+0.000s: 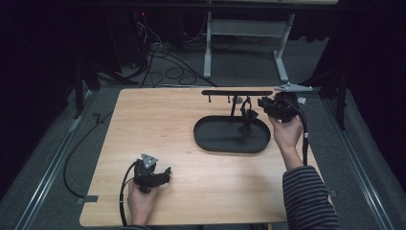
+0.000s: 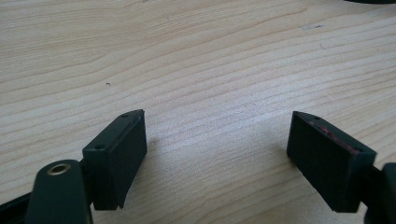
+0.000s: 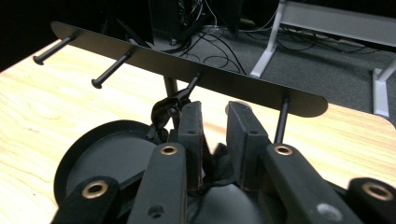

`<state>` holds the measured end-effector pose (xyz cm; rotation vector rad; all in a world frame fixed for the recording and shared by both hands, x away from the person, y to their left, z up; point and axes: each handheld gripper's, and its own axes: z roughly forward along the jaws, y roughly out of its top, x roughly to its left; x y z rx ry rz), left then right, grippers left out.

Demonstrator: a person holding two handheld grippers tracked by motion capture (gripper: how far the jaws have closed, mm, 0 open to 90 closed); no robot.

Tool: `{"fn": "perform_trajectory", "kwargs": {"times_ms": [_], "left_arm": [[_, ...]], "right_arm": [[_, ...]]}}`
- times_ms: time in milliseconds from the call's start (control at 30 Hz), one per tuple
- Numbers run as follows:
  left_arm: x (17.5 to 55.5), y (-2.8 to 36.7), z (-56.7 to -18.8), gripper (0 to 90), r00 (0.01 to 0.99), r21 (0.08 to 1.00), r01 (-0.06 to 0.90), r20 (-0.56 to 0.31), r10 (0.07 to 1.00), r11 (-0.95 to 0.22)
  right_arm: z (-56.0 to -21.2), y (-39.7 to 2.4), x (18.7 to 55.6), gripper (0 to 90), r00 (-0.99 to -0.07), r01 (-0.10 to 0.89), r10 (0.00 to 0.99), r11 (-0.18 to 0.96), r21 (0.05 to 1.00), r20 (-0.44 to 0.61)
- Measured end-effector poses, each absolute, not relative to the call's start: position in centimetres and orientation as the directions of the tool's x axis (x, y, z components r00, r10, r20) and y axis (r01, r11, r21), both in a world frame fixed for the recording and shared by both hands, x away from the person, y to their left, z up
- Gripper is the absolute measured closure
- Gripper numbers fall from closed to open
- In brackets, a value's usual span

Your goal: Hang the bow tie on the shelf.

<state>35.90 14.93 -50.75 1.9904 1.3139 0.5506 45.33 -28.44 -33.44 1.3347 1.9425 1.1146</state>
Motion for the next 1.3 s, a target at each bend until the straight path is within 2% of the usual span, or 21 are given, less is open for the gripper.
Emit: {"fn": "perform_trajectory", "kwargs": {"times_ms": [600, 1300], "left_arm": [[35.9, 14.9, -50.8, 20.4, 0.401, 0.733, 0.628, -0.019, 0.916, -0.26], [35.9, 14.9, -50.8, 20.4, 0.401, 0.734, 0.628, -0.018, 0.916, -0.26]], "right_arm": [[-33.4, -30.2, 43.4, 66.7, -0.378, 0.47, 0.923, 0.129, 0.873, 0.068], [-33.7, -31.0, 41.2, 64.5, -0.384, 0.44, 0.921, 0.128, 0.889, 0.058]]}}
